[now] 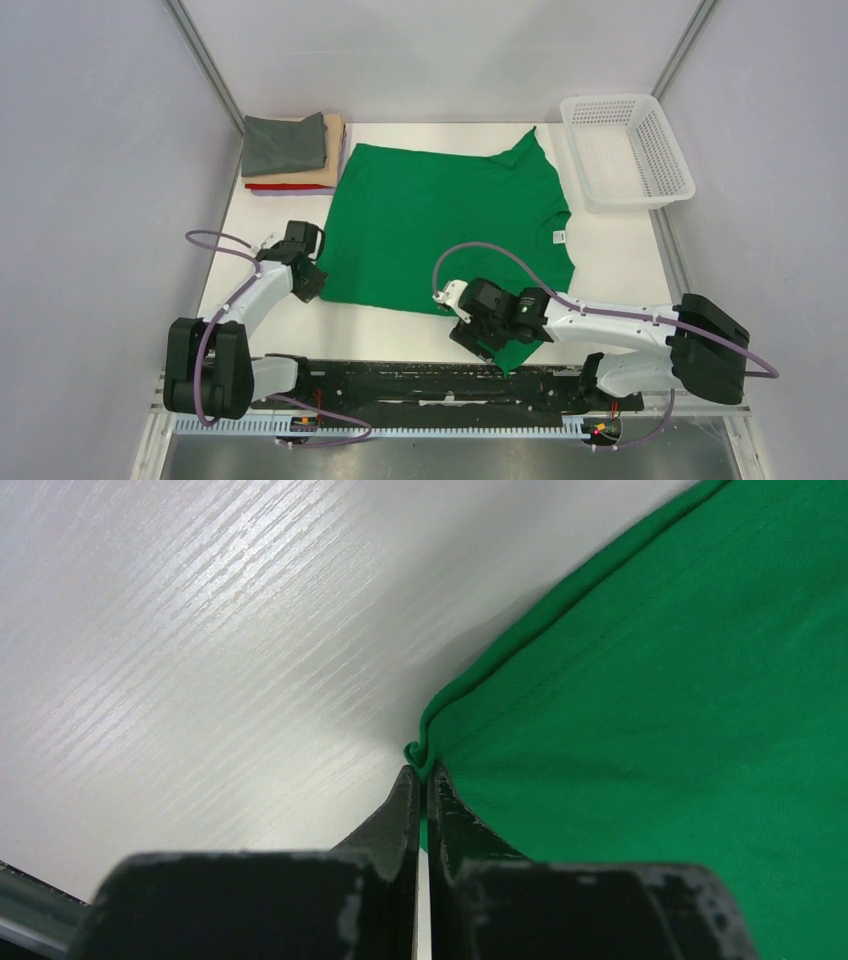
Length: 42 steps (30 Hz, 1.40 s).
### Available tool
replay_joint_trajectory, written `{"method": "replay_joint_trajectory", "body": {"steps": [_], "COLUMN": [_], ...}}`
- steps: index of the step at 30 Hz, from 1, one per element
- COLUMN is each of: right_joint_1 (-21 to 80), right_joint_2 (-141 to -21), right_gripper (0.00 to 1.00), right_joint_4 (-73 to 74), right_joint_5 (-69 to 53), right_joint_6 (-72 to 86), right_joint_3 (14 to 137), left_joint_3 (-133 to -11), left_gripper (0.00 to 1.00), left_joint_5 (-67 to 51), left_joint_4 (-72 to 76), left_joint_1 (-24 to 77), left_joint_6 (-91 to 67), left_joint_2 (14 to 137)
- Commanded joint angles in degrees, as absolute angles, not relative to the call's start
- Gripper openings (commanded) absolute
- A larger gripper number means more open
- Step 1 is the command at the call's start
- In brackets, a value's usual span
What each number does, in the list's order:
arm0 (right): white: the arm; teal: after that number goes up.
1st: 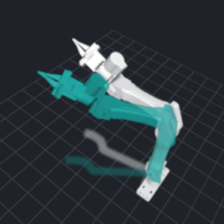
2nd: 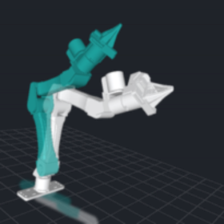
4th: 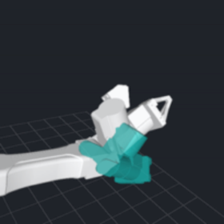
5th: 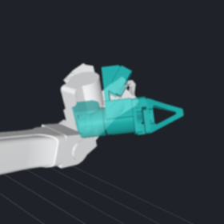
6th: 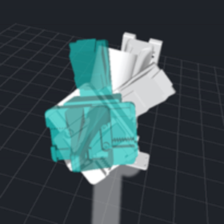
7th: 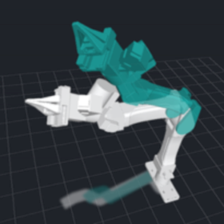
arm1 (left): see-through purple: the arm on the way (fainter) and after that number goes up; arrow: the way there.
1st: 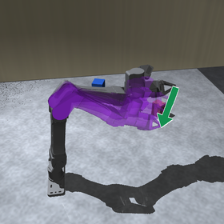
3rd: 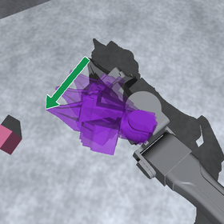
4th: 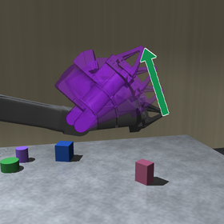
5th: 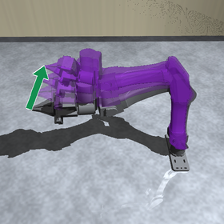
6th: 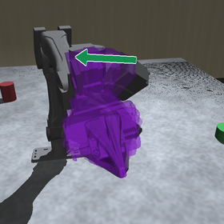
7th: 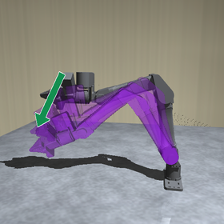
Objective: Fold and stack the t-shirts
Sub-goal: Grab the side of the flattened tshirt closest away from the robot with both arms, then fold the flattened tshirt in 1/3 of the way
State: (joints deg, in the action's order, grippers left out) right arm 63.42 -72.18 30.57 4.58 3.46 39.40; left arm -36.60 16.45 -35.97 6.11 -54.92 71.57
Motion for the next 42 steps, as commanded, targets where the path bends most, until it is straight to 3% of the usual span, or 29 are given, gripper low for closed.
{"method": "replay_joint_trajectory", "body": {"steps": [1, 10, 12, 16, 19, 29, 36, 42], "right_joint_1": [64.99, 66.56, 66.58, 66.53, 66.62, 66.63, 61.30, 52.40], "right_joint_2": [-75.31, -79.81, -80.42, -79.21, -76.71, -72.72, -72.19, -72.63], "right_gripper": [0.75, 0.67, 0.56, 0.17, 0.07, 0.03, 0.03, 0.03], "right_joint_4": [35.05, 36.77, 37.71, 39.46, 40.70, 45.98, 44.37, 39.65], "right_joint_5": [4.92, 7.08, 10.53, 13.10, 11.85, 3.64, 20.69, 25.57], "right_joint_6": [4.65, 5.63, 7.36, 9.05, 8.67, 3.39, 0.53, -6.98], "right_joint_3": [39.30, 39.46, 39.61, 39.87, 40.00, 41.66, 49.11, 53.46], "left_joint_3": [-35.40, -33.81, -34.42, -35.05, -35.04, -31.22, -33.63, -39.44], "left_gripper": [0.02, 0.02, 0.02, 0.02, 0.02, 0.02, 0.02, 0.02], "left_joint_5": [19.18, 18.56, 18.37, 18.68, 20.58, 22.60, 21.71, 21.69], "left_joint_4": [-36.58, -34.94, -35.89, -39.19, -45.13, -57.61, -51.32, -41.55], "left_joint_1": [5.98, 6.02, 5.98, 6.00, 6.06, 6.86, 6.86, 6.86], "left_joint_6": [-54.75, -55.20, -55.32, -55.79, -57.34, -65.66, -63.35, -61.15], "left_joint_2": [68.93, 68.39, 68.52, 66.98, 62.81, 41.45, 46.56, 54.81]}}
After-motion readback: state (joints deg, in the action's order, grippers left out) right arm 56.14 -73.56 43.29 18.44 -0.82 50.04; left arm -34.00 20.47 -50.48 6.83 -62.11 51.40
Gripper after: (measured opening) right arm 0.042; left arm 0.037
